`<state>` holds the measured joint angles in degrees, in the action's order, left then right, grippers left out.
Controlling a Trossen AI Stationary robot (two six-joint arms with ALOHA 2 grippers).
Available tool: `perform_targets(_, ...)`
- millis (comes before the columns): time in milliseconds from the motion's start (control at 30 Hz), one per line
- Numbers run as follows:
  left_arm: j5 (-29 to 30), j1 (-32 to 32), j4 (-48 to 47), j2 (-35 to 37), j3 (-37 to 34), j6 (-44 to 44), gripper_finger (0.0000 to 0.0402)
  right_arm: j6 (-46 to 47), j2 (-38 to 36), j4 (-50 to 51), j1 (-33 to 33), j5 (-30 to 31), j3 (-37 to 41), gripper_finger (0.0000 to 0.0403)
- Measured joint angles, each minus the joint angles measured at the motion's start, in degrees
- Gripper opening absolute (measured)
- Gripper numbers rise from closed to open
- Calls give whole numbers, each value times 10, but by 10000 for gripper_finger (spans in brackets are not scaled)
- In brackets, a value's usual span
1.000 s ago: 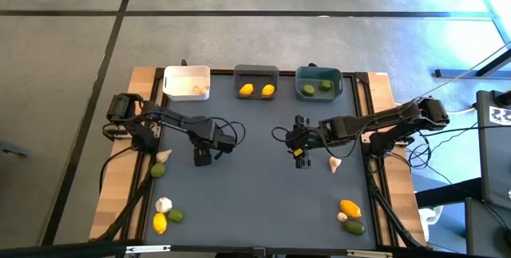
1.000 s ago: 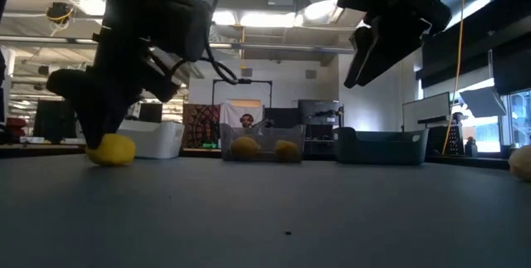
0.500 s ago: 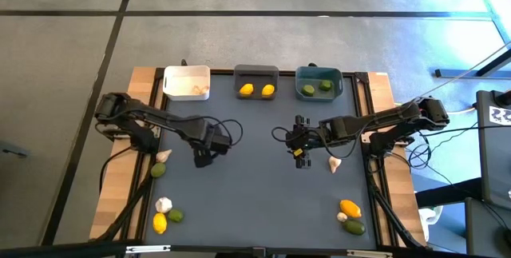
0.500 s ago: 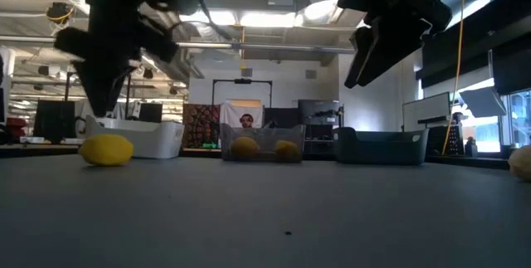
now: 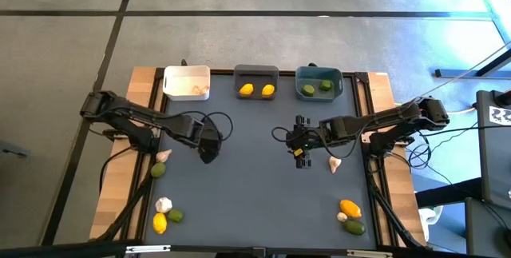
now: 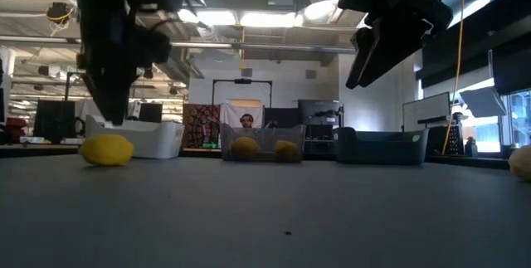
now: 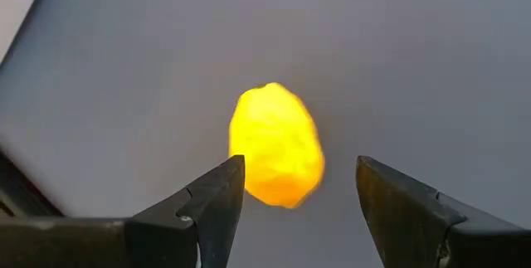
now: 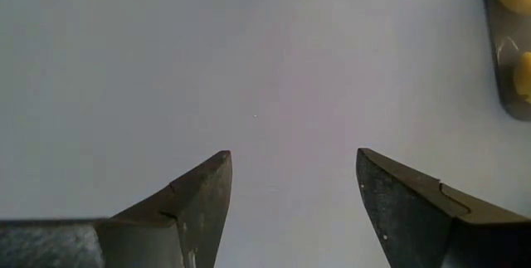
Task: Sort produce into baskets
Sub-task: Put the lemon into the black bin
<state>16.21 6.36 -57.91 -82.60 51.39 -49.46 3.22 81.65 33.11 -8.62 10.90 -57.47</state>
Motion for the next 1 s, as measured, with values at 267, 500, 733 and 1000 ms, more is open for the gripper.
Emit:
perform_targets(267,9,-1,76,-1,-62,-6,225,0,0,0,0,0,0,257)
perform_targets(500,41,-1,91,-2,-95,-11,225,0,0,0,0,0,0,257)
perform_targets(733,54,-1,100,-3,-97,18,225,0,0,-1,0,0,0,257)
perform_targets(1000,59,-5,102,-3,-97,35,167,0,0,-1,0,0,0,257)
